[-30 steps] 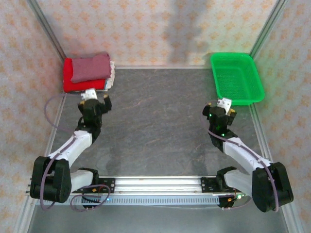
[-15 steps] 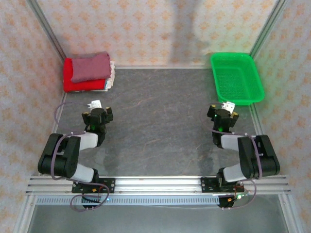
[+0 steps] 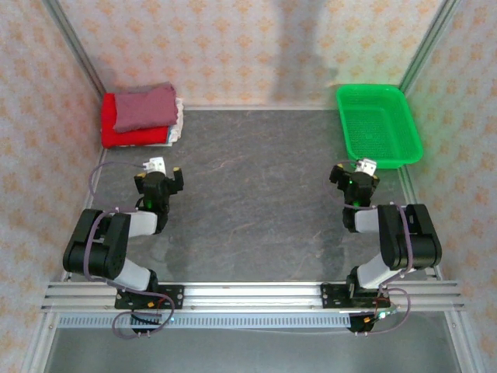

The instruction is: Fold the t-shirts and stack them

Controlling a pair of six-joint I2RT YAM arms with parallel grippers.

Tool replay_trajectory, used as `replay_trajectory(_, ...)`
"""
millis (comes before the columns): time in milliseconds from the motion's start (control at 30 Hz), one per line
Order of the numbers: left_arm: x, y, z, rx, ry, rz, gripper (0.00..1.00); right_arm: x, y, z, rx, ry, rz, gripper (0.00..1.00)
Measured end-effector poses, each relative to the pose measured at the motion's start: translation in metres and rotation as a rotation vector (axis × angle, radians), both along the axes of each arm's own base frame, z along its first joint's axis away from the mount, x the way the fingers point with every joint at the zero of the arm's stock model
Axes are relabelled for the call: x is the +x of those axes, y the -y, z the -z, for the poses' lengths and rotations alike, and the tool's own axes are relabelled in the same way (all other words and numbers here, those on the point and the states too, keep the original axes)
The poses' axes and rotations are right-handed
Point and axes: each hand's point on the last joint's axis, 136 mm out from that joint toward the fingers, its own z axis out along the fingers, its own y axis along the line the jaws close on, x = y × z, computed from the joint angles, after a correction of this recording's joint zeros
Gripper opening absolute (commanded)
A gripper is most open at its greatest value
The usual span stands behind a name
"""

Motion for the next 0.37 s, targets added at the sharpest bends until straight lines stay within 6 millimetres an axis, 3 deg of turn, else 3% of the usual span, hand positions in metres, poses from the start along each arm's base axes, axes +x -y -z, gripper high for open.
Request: replay_trajectory(367,-0.0001,-0.0001,0.0002,0.000,-0.001,0.000,1.00,-0.0012,-0.0020,0.0046,0.000,-0.021,-0.011,0.99)
